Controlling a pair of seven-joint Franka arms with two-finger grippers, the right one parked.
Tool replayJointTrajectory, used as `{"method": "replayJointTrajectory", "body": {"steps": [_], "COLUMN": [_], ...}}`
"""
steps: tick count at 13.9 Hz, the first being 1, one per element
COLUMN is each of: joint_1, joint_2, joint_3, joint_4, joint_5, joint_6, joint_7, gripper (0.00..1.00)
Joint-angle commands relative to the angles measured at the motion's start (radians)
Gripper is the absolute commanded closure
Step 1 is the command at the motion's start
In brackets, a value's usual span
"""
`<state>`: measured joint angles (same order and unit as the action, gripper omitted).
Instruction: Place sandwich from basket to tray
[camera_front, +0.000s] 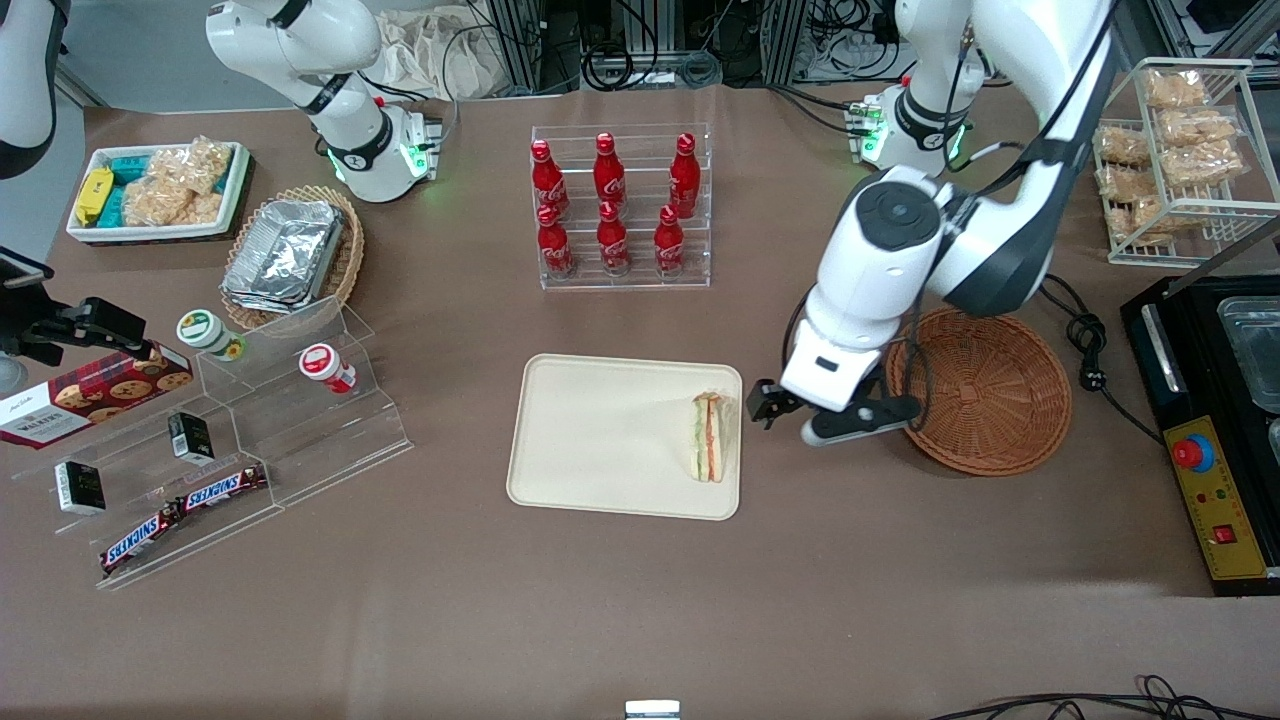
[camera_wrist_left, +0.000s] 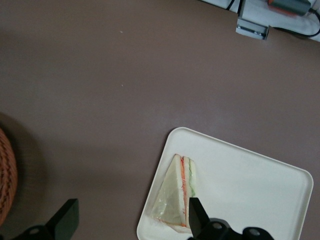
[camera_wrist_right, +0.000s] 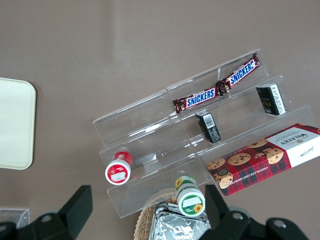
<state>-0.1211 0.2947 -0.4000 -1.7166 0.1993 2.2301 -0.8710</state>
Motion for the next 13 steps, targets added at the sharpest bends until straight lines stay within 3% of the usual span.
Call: {"method": "replayJointTrajectory", "body": {"steps": [1, 3, 6, 10, 13], "joint_1": [0.044, 0.084, 0.162, 0.28, 0.321], "joint_2": [-0.052, -0.058, -0.08, -0.172, -0.229], "joint_3": [-0.002, -0.002, -0.002, 0.001, 0.003], "joint_4": [0.03, 0.107, 0.178, 0.17, 0.164], "joint_5": [-0.09, -0.152, -0.179, -0.25, -0.251], "joint_6": [-0.136, -0.295, -0.478, -0.613, -0.673], "joint_7": [0.12, 0.229, 0.352, 0.527, 0.549], "gripper": [0.01, 0.01, 0.01, 0.01, 0.01]}}
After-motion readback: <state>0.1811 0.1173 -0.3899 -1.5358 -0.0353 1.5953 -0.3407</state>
